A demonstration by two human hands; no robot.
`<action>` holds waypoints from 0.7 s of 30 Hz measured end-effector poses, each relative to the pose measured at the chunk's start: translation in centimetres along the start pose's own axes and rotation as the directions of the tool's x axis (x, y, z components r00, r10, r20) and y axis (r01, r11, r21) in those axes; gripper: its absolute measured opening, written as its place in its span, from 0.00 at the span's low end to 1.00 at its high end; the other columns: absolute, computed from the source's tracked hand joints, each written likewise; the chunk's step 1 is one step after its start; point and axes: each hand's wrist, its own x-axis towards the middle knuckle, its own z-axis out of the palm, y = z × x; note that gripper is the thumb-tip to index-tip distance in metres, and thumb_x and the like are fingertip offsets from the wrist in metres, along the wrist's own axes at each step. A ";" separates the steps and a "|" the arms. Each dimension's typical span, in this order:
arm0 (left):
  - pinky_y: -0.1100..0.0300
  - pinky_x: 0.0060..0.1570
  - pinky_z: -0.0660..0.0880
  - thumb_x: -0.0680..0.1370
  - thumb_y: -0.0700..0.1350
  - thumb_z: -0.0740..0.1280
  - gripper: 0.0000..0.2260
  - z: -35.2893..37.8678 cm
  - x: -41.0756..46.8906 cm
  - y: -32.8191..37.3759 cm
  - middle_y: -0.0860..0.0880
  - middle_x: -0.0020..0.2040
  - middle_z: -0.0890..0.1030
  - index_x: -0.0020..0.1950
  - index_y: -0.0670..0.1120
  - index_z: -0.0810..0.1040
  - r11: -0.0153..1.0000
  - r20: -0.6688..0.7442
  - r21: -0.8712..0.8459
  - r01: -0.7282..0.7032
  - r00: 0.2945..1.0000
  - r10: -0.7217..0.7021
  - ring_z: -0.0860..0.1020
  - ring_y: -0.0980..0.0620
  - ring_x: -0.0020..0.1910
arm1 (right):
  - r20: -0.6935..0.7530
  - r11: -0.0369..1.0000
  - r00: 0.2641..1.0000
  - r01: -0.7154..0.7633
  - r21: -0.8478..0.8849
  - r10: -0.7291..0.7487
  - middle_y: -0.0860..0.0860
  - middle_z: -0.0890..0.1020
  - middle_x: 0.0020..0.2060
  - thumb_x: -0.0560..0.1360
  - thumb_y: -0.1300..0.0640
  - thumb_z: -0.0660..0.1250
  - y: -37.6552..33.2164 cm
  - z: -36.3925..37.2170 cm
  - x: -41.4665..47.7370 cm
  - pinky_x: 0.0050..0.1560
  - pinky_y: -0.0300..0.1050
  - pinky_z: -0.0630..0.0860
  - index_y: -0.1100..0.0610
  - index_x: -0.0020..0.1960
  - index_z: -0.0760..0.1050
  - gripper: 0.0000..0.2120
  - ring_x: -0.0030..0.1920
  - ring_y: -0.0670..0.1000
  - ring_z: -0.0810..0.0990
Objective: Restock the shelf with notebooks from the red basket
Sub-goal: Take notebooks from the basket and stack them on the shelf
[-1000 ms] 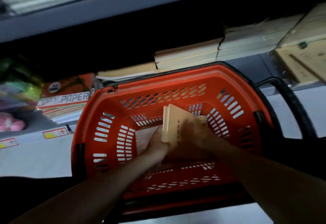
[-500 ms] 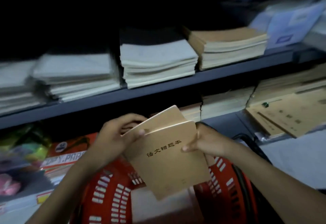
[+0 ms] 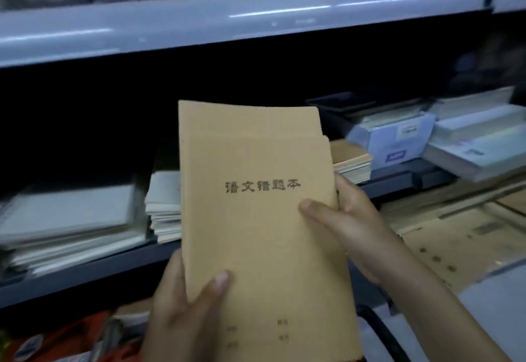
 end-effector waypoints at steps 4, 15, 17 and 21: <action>0.53 0.50 0.80 0.75 0.44 0.72 0.08 3.8 3.1 3.5 0.53 0.47 0.86 0.53 0.51 0.80 0.999 0.059 -0.035 -0.041 0.997 0.043 0.84 0.55 0.46 | 0.168 0.996 0.982 -0.076 -0.047 0.083 0.47 0.83 0.58 0.67 0.62 0.66 -0.6 -4.0 0.2 0.64 0.61 0.72 0.41 0.65 0.72 0.29 0.60 0.52 0.80; 0.58 0.33 0.80 0.80 0.42 0.65 0.13 9.9 7.7 6.8 0.47 0.50 0.84 0.65 0.48 0.73 0.930 0.199 -0.195 0.311 0.941 -0.273 0.84 0.49 0.43 | -0.325 0.961 0.925 -0.114 0.253 0.196 0.52 0.83 0.49 0.75 0.67 0.69 0.0 -6.7 3.2 0.39 0.40 0.81 0.55 0.66 0.73 0.21 0.45 0.50 0.86; 0.60 0.36 0.81 0.78 0.42 0.68 0.22 9.5 6.5 5.5 0.50 0.49 0.84 0.71 0.51 0.67 0.956 0.159 -0.194 0.218 0.969 -0.189 0.84 0.50 0.40 | -0.320 0.961 0.930 -0.100 0.259 0.183 0.52 0.84 0.50 0.75 0.68 0.69 0.2 -6.8 3.0 0.39 0.37 0.81 0.57 0.64 0.73 0.19 0.45 0.48 0.86; 0.66 0.44 0.76 0.72 0.47 0.74 0.29 8.9 5.1 3.7 0.64 0.49 0.82 0.64 0.71 0.67 0.996 0.088 0.060 -0.069 0.994 0.063 0.82 0.60 0.44 | -0.164 0.944 0.976 -0.085 0.317 0.143 0.50 0.83 0.58 0.72 0.71 0.69 0.3 -8.0 2.3 0.49 0.39 0.81 0.57 0.68 0.72 0.26 0.54 0.49 0.84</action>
